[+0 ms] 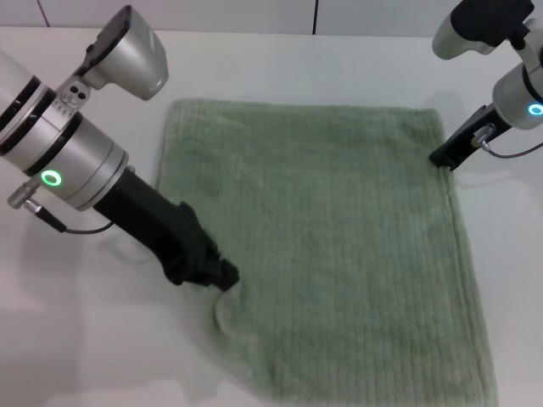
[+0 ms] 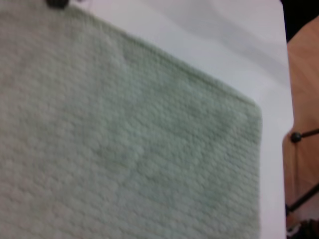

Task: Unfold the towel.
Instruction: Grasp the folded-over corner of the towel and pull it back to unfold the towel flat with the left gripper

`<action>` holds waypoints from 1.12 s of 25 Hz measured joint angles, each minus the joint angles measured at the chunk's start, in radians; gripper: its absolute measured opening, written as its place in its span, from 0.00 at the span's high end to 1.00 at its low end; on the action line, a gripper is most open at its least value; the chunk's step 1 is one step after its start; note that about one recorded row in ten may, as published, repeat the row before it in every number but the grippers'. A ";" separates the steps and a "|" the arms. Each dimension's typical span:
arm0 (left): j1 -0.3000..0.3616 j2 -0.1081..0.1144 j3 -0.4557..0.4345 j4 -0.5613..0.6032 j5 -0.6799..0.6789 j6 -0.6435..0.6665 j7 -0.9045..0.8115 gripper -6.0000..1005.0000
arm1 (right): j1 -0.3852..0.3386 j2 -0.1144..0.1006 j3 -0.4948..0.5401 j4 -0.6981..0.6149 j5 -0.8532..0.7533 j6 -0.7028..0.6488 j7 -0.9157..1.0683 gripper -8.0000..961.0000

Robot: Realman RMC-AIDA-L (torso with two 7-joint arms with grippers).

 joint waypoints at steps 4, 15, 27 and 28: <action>-0.005 0.001 -0.001 0.000 0.029 0.039 -0.007 0.96 | 0.001 0.001 -0.001 0.001 0.000 0.002 0.000 0.99; -0.032 -0.007 -0.003 -0.003 0.159 0.061 -0.021 0.95 | 0.002 0.001 0.000 0.001 -0.001 0.002 -0.001 0.99; -0.026 -0.016 0.000 0.103 0.182 0.080 -0.014 0.58 | -0.004 0.002 0.004 0.001 -0.001 0.002 -0.002 0.99; -0.023 -0.015 -0.001 0.116 0.185 0.086 -0.013 0.55 | -0.004 0.002 0.005 0.001 -0.001 0.001 -0.002 0.99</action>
